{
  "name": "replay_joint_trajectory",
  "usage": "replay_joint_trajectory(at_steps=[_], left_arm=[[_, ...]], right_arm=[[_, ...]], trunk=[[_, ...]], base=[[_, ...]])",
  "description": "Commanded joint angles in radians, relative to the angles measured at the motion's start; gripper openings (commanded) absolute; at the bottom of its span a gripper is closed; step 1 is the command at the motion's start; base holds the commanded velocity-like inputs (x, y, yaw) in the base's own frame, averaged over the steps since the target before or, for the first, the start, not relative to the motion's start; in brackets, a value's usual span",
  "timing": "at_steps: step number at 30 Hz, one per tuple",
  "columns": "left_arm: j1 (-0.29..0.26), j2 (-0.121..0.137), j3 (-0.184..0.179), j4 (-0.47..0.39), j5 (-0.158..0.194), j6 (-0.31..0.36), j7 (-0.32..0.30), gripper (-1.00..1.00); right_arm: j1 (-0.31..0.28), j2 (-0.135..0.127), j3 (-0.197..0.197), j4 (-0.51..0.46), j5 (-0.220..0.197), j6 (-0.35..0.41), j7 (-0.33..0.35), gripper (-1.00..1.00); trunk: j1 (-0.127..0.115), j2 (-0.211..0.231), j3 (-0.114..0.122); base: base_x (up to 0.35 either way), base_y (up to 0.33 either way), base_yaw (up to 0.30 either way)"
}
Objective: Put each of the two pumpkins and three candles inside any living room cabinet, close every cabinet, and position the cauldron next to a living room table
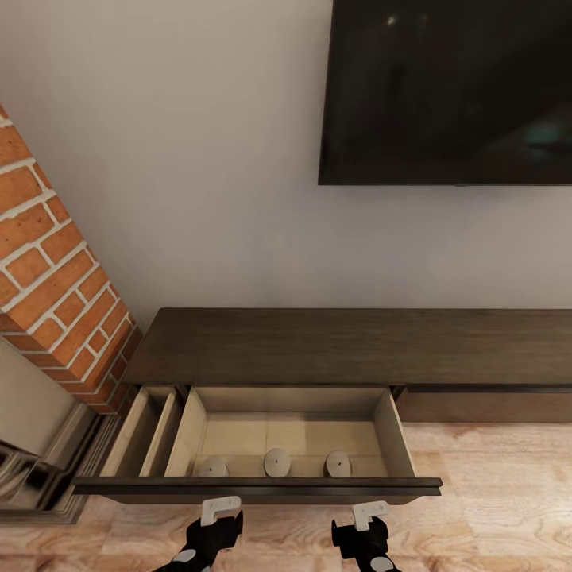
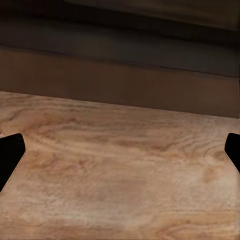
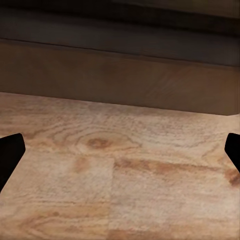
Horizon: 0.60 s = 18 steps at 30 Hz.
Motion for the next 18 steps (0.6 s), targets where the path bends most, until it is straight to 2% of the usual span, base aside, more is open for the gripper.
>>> replay_joint_trajectory(at_steps=[1,8,18], left_arm=[[-0.006,0.0,0.0,0.001,0.0,0.0,0.0,1.0],[-0.036,0.003,-0.002,0.006,-0.001,0.001,0.002,1.0],[-0.041,0.003,-0.002,0.006,-0.001,0.001,0.002,1.0]], right_arm=[[0.0,0.0,0.0,0.0,-0.001,0.0,0.0,1.0],[0.0,0.002,-0.007,-0.005,-0.007,-0.001,-0.001,1.0],[-0.007,0.001,-0.018,-0.012,-0.006,-0.002,-0.003,1.0]], trunk=[[0.0,0.0,0.0],[0.0,0.0,0.0],[0.0,0.0,0.0]], base=[[0.0,0.0,0.0],[0.0,0.0,0.0],[0.0,0.0,0.0]])
